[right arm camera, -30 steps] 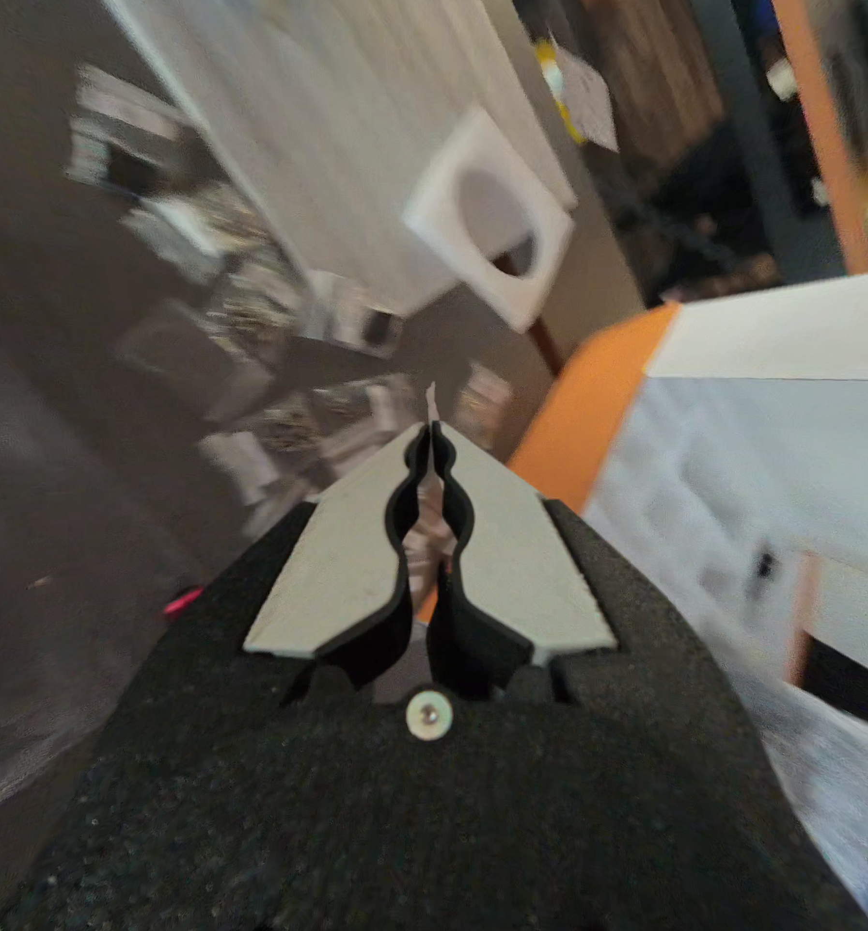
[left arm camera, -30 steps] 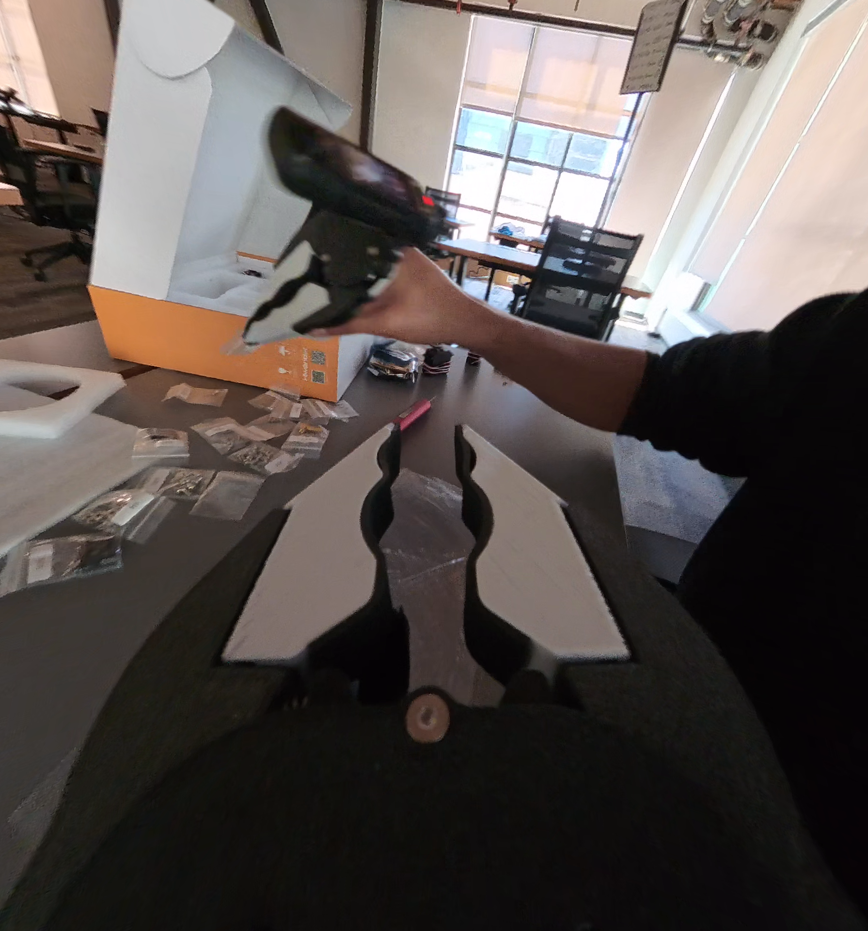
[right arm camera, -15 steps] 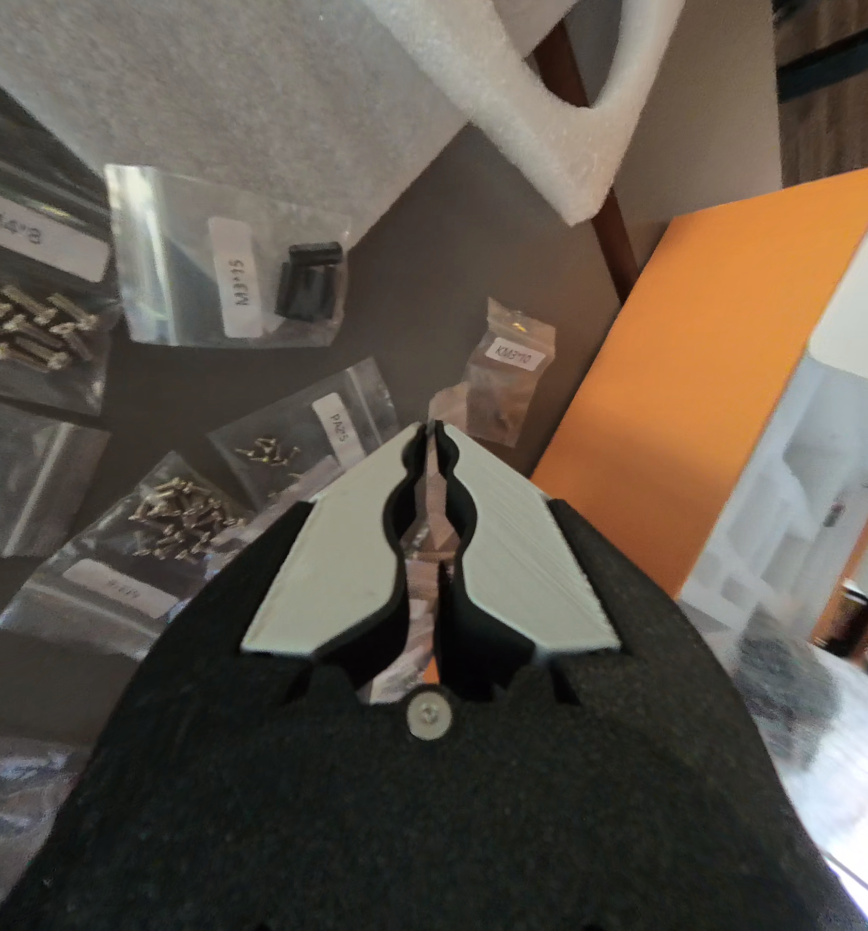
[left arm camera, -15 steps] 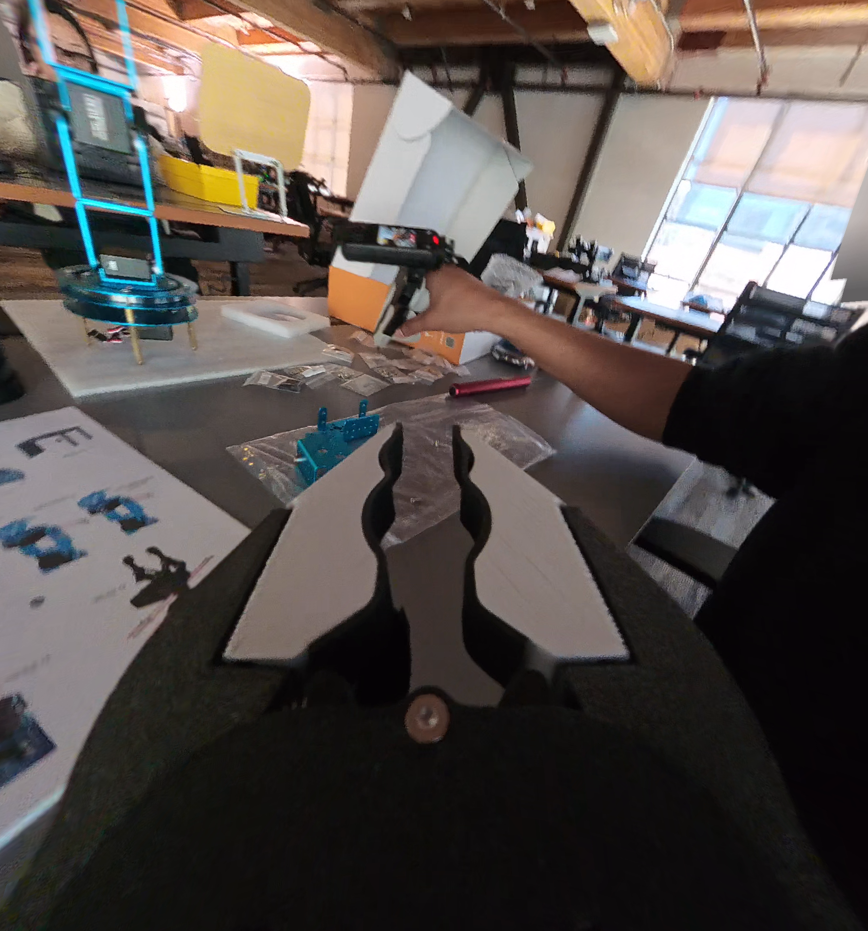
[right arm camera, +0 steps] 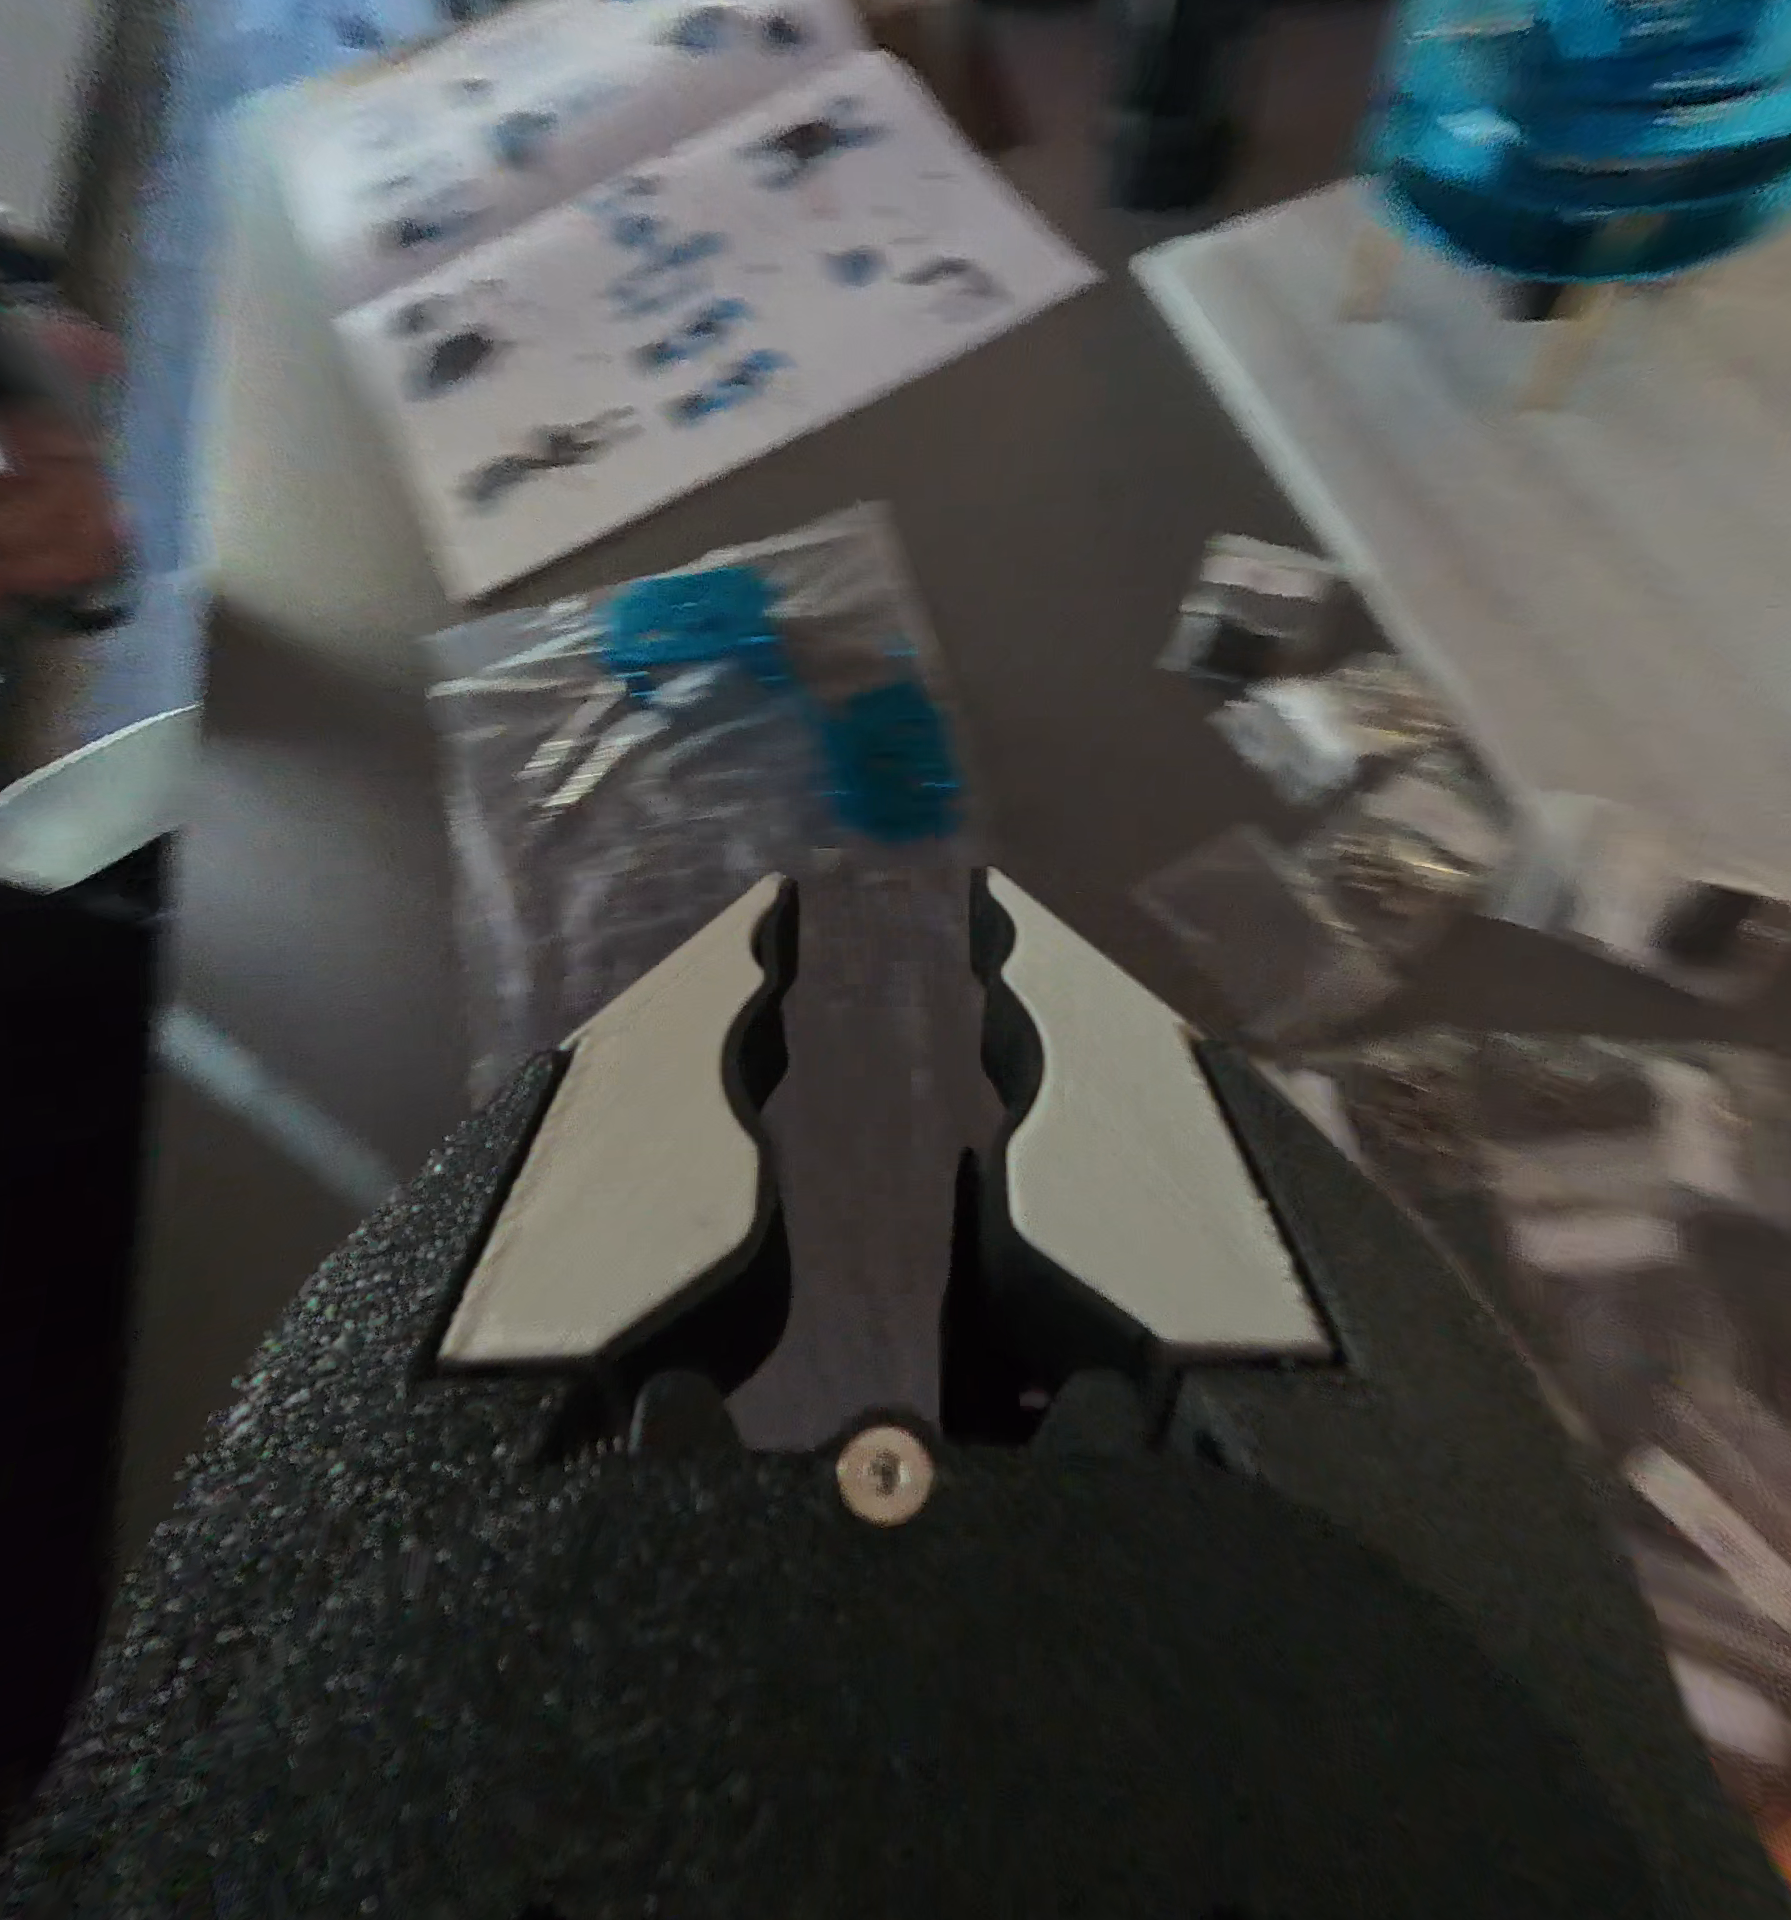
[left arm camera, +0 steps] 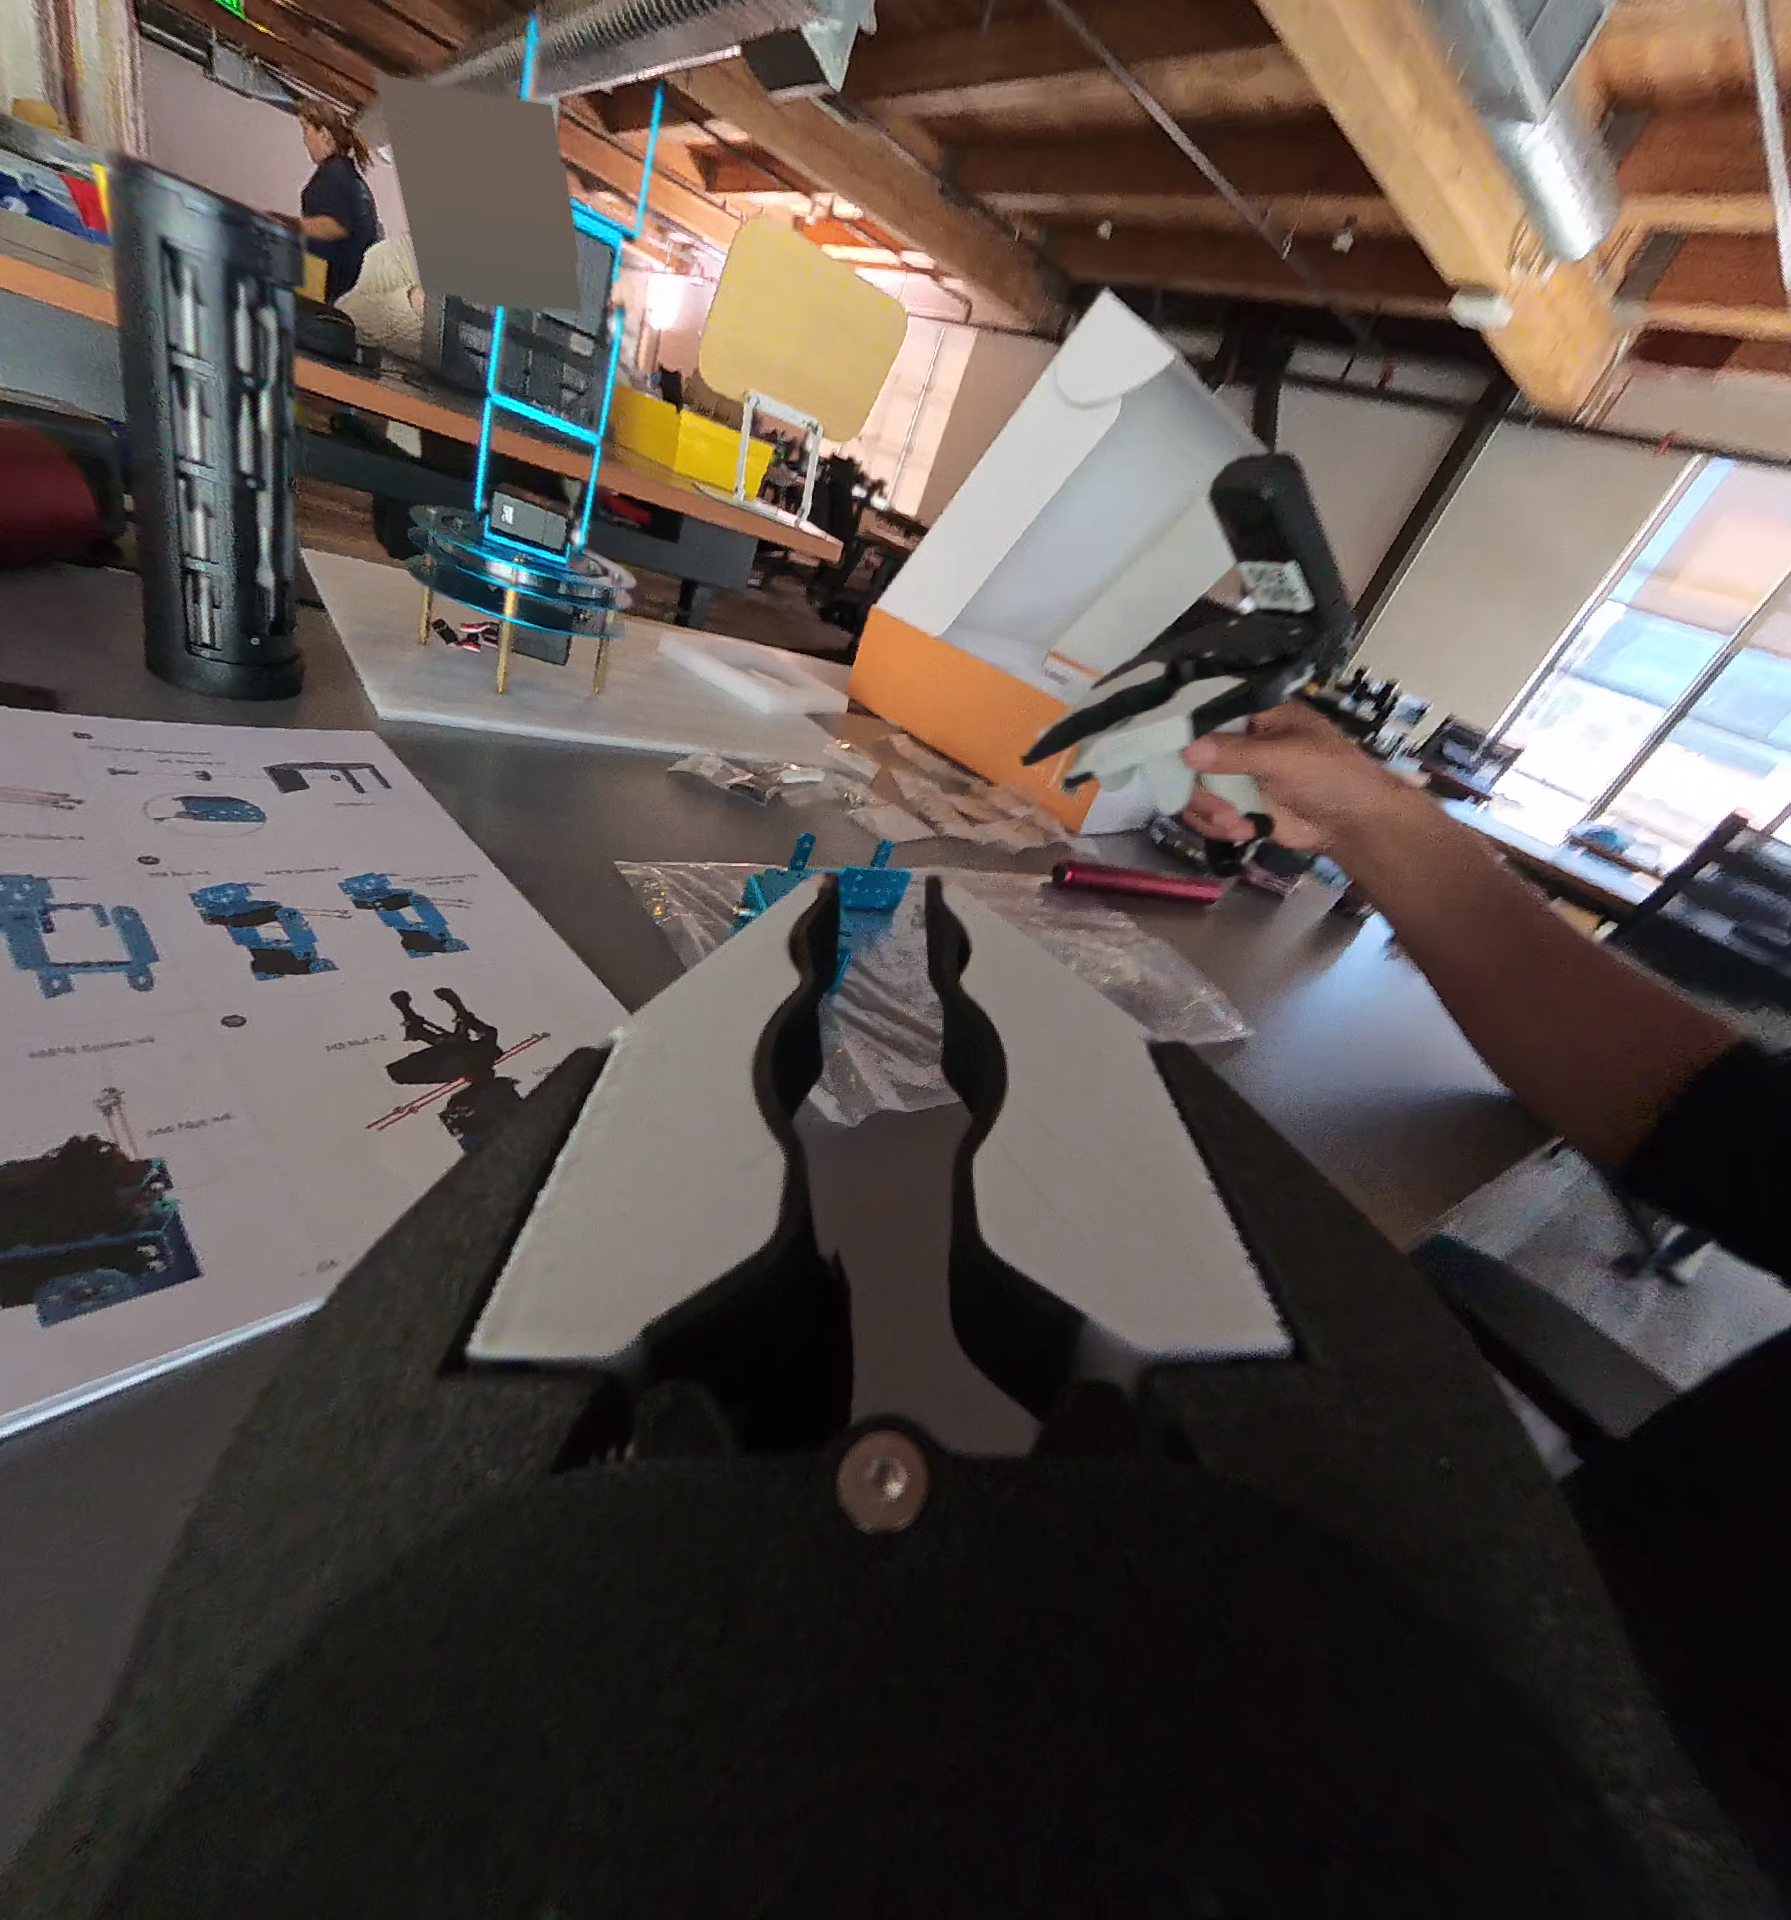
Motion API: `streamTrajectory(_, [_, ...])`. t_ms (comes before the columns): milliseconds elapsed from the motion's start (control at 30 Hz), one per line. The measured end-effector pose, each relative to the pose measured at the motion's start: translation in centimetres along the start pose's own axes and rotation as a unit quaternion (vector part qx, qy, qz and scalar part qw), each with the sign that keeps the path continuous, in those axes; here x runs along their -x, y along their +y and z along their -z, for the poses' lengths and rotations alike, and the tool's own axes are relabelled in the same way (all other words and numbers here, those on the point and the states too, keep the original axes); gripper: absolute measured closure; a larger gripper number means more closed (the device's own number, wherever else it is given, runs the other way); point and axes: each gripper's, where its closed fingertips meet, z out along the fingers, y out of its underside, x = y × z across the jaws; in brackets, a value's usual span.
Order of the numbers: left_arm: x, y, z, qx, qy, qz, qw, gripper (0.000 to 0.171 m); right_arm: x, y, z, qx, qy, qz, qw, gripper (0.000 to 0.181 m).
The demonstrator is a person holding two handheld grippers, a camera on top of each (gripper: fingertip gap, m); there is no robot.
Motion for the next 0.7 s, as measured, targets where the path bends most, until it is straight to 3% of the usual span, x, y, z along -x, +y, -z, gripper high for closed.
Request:
streamTrajectory(100, [-0.6,0.8,-1.7,0.025,-0.009,-0.033,0.999,0.155,4.3,1.7,-1.8,0.017,-0.077,0.038,0.996,0.149])
streamTrajectory(233, [-2.1,1.4,-3.4,0.042,0.005,-0.063,0.997,0.155,5.4,4.3,-4.2,0.085,-0.064,0.105,0.989,0.155])
streamTrajectory(467, [-3.0,2.3,-5.1,0.070,0.023,-0.098,0.992,0.155,4.2,6.3,-5.8,0.136,-0.030,0.141,0.980,0.164])
streamTrajectory(700, [-2.6,3.2,-5.6,0.101,0.042,-0.082,0.991,0.155,0.8,4.1,-7.5,0.100,0.032,0.096,0.990,0.160])
